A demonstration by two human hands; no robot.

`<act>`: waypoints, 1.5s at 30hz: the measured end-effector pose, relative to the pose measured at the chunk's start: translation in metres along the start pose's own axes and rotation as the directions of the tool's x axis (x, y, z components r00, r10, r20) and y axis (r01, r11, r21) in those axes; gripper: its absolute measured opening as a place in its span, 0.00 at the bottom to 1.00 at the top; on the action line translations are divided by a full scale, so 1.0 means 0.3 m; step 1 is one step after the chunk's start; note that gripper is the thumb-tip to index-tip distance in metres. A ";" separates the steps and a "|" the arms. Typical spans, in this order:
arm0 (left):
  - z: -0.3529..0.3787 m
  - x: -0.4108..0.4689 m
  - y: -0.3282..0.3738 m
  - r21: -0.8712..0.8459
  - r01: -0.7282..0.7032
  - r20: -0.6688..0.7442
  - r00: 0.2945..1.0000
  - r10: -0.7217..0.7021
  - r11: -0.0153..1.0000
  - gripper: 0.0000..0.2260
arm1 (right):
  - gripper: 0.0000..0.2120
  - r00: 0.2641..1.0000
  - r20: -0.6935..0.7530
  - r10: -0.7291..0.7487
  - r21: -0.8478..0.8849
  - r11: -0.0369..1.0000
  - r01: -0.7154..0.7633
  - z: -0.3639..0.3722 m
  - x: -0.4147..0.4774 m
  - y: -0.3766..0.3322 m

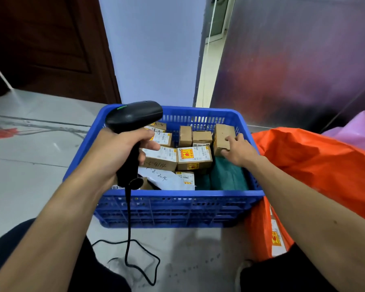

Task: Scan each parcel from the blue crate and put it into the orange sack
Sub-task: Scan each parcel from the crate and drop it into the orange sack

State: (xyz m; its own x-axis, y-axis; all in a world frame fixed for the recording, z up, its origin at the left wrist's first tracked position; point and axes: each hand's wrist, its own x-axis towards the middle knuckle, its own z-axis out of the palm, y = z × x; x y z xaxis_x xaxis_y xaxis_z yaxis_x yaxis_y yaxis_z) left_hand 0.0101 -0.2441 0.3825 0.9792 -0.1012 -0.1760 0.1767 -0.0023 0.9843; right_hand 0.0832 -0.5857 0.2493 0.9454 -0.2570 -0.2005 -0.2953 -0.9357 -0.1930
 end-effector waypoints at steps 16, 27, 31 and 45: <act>0.098 0.149 -0.013 0.104 0.041 0.093 0.994 -0.050 0.994 0.02 | 0.34 0.993 0.118 -0.020 -0.121 0.992 0.034 0.160 0.095 0.018; 0.141 0.162 -0.022 0.098 0.076 0.138 0.986 -0.089 0.992 0.05 | 0.33 0.992 0.084 0.089 -0.027 0.996 -0.087 0.168 0.109 0.029; 0.124 0.159 -0.019 0.097 0.097 0.131 0.985 -0.109 0.991 0.06 | 0.25 0.992 0.065 0.109 0.075 0.991 -0.114 0.159 0.090 0.029; 0.105 0.125 -0.018 0.068 0.084 0.134 0.987 -0.092 0.994 0.07 | 0.37 0.970 0.032 0.243 0.089 0.966 -0.244 0.072 0.013 0.012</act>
State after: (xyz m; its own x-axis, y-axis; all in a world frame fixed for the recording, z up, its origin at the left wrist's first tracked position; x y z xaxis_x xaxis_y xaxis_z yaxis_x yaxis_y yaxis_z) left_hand 0.0427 -0.2791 0.3711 0.9365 -0.2327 -0.2624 0.2510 -0.0780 0.9648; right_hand 0.0830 -0.5848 0.2272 0.8406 -0.4685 -0.2718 -0.5285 -0.8193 -0.2225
